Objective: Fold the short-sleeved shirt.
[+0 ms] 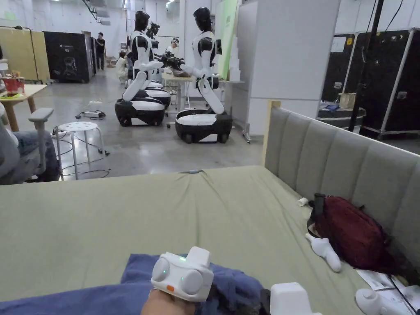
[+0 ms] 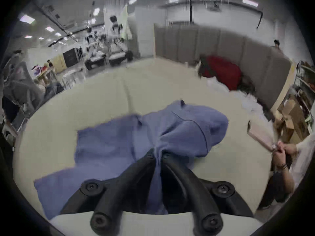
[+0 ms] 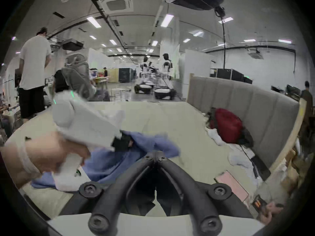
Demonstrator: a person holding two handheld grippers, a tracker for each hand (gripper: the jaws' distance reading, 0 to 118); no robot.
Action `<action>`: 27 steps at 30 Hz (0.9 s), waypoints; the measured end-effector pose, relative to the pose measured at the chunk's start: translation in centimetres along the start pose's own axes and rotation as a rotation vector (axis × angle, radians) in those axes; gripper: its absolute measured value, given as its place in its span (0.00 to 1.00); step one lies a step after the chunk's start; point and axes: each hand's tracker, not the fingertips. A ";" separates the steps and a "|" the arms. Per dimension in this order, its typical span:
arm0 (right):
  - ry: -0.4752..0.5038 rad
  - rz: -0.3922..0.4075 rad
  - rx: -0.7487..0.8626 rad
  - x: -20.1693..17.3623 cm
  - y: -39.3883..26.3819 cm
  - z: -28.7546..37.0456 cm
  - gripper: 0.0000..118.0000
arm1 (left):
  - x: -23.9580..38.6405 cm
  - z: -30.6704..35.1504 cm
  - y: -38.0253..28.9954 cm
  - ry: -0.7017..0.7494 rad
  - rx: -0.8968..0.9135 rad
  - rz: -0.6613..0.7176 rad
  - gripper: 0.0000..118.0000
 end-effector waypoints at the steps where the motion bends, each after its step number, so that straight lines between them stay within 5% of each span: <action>1: -0.003 -0.004 -0.007 0.4 -0.3 -0.2 0.01 | 0.2 -1.3 -0.7 0.001 -0.026 0.008 0.00; 5: 0.004 0.000 -0.027 0.8 -0.9 -0.8 0.00 | -0.4 -2.0 -1.7 0.042 0.045 0.058 0.03; 6: 0.009 0.000 -0.031 0.7 -0.8 -1.2 0.00 | -0.6 -1.6 -1.7 0.066 0.069 0.051 0.21; 8: 0.037 0.003 -0.031 0.1 -0.5 -1.3 0.00 | -0.2 2.3 -2.6 0.150 0.120 0.035 0.79; 9: 0.044 0.010 -0.027 -0.4 -0.4 -1.3 0.00 | -0.7 3.7 -3.0 0.143 0.132 0.034 0.99; 19: 0.151 0.042 0.053 -7.3 1.3 -0.7 0.00 | -7.5 26.8 -15.6 0.363 0.461 0.212 0.83; 21: 0.154 0.043 0.066 -8.6 1.1 -0.4 0.00 | -8.8 29.3 -18.5 0.389 0.468 0.242 0.60; 24: 0.171 0.034 0.076 -10.0 0.9 -0.2 0.00 | -9.9 31.4 -21.8 0.517 0.447 0.229 0.00; 27: 0.190 0.041 0.069 -11.1 1.0 -0.2 0.00 | -12.5 32.2 -23.6 0.526 0.413 0.316 0.00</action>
